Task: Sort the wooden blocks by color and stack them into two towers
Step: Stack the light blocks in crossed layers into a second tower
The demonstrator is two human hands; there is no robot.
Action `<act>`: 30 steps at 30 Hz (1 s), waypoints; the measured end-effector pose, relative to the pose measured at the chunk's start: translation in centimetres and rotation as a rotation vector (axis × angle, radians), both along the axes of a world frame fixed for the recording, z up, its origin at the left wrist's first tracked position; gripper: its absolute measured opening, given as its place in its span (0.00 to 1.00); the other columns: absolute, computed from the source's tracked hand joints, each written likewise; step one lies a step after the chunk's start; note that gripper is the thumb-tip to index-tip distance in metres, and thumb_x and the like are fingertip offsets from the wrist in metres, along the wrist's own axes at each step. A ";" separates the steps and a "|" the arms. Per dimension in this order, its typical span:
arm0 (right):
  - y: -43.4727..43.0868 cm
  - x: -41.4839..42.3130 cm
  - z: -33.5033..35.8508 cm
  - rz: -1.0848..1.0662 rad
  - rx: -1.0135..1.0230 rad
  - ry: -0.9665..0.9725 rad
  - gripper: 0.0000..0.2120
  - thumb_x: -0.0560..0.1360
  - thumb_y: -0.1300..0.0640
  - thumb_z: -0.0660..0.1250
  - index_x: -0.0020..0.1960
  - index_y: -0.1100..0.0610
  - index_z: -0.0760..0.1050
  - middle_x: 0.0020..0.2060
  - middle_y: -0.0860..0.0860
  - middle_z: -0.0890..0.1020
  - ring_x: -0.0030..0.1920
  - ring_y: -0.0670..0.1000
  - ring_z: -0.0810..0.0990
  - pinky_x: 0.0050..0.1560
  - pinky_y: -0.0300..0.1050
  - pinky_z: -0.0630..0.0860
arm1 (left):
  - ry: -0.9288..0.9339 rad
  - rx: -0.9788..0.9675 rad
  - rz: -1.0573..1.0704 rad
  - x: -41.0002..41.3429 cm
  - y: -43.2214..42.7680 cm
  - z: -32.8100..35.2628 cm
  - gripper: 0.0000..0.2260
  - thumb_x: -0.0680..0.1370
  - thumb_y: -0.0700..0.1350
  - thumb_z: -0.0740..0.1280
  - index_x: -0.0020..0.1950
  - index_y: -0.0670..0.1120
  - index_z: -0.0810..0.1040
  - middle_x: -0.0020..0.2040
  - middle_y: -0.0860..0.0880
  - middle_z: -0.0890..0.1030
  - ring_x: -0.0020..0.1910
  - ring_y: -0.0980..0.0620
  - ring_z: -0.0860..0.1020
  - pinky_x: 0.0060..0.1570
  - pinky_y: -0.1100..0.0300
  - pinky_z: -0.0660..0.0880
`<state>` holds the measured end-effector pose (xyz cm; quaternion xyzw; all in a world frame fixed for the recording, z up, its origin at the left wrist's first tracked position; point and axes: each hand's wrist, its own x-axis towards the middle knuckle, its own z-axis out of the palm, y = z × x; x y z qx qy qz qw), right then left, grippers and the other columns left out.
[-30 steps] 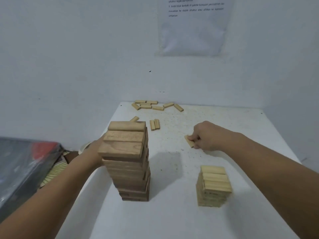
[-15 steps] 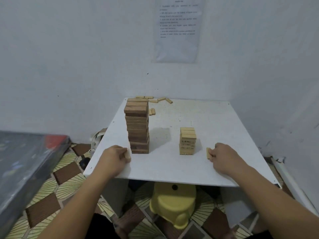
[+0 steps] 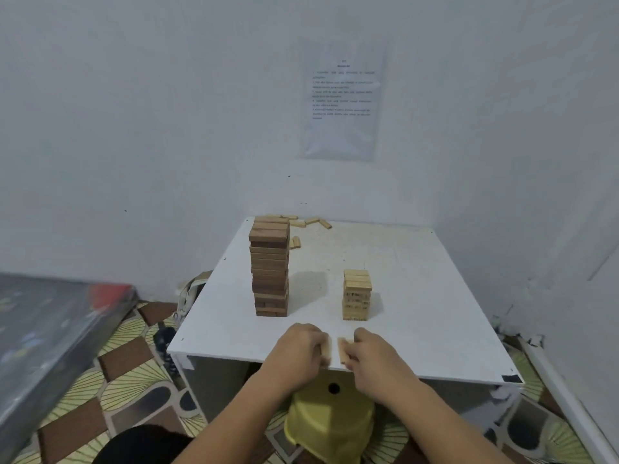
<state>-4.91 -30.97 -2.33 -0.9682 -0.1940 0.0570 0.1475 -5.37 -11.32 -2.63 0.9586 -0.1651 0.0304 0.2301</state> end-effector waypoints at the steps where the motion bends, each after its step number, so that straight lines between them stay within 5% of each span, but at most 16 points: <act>1: 0.1 0.2 -0.3 0.010 0.029 -0.003 0.10 0.82 0.55 0.62 0.61 0.53 0.77 0.50 0.47 0.70 0.50 0.49 0.73 0.54 0.49 0.77 | 0.003 -0.013 -0.007 0.3 -0.2 -0.1 0.08 0.76 0.42 0.69 0.53 0.44 0.84 0.49 0.50 0.81 0.50 0.51 0.75 0.53 0.55 0.75; 6: -1.4 1.4 -0.1 -0.055 0.321 0.068 0.18 0.79 0.48 0.69 0.68 0.46 0.78 0.48 0.44 0.76 0.48 0.45 0.76 0.52 0.40 0.75 | 0.013 -0.115 -0.020 1.1 -0.4 -0.2 0.07 0.77 0.46 0.72 0.54 0.51 0.81 0.47 0.56 0.80 0.47 0.58 0.73 0.49 0.58 0.72; 10: -2.6 1.7 -0.5 -0.162 0.530 0.152 0.24 0.73 0.53 0.77 0.69 0.48 0.79 0.45 0.45 0.79 0.43 0.46 0.79 0.49 0.37 0.78 | 0.119 -0.134 0.023 1.1 0.4 0.0 0.29 0.77 0.51 0.75 0.76 0.54 0.72 0.70 0.56 0.77 0.68 0.55 0.72 0.68 0.59 0.69; 13: -2.6 1.7 -0.7 -0.136 0.496 0.130 0.27 0.73 0.58 0.78 0.70 0.49 0.78 0.45 0.44 0.79 0.42 0.45 0.79 0.47 0.34 0.77 | 0.141 -0.120 0.017 0.8 1.3 -0.1 0.33 0.76 0.53 0.75 0.79 0.55 0.68 0.75 0.55 0.72 0.73 0.54 0.68 0.76 0.53 0.65; 16: -2.6 1.9 -0.6 -0.124 0.474 0.119 0.27 0.73 0.58 0.78 0.70 0.48 0.77 0.45 0.43 0.78 0.42 0.46 0.78 0.46 0.33 0.76 | 0.110 -0.108 0.014 0.7 1.6 -0.8 0.32 0.77 0.54 0.74 0.79 0.54 0.67 0.74 0.55 0.72 0.73 0.55 0.67 0.75 0.58 0.61; 22: -2.2 2.2 -0.3 -0.072 0.390 0.085 0.22 0.74 0.55 0.75 0.68 0.47 0.79 0.46 0.42 0.77 0.43 0.45 0.77 0.45 0.33 0.73 | 0.073 -0.139 0.025 1.7 0.7 -1.8 0.31 0.75 0.57 0.73 0.77 0.56 0.70 0.68 0.55 0.77 0.69 0.54 0.70 0.72 0.49 0.67; 26: -2.9 2.2 -0.7 -0.173 0.339 0.016 0.20 0.78 0.56 0.68 0.70 0.51 0.78 0.47 0.42 0.75 0.47 0.43 0.75 0.47 0.31 0.69 | 0.081 -0.174 0.016 2.1 -0.1 -2.0 0.30 0.76 0.54 0.74 0.78 0.56 0.70 0.67 0.55 0.76 0.68 0.55 0.68 0.71 0.54 0.68; 30: -4.3 2.1 -0.8 -0.314 0.264 -0.008 0.21 0.77 0.58 0.65 0.69 0.54 0.78 0.46 0.45 0.75 0.50 0.48 0.76 0.52 0.40 0.75 | 0.085 -0.186 0.018 2.2 -0.7 -2.1 0.30 0.77 0.53 0.74 0.78 0.55 0.69 0.68 0.55 0.76 0.69 0.56 0.67 0.70 0.60 0.66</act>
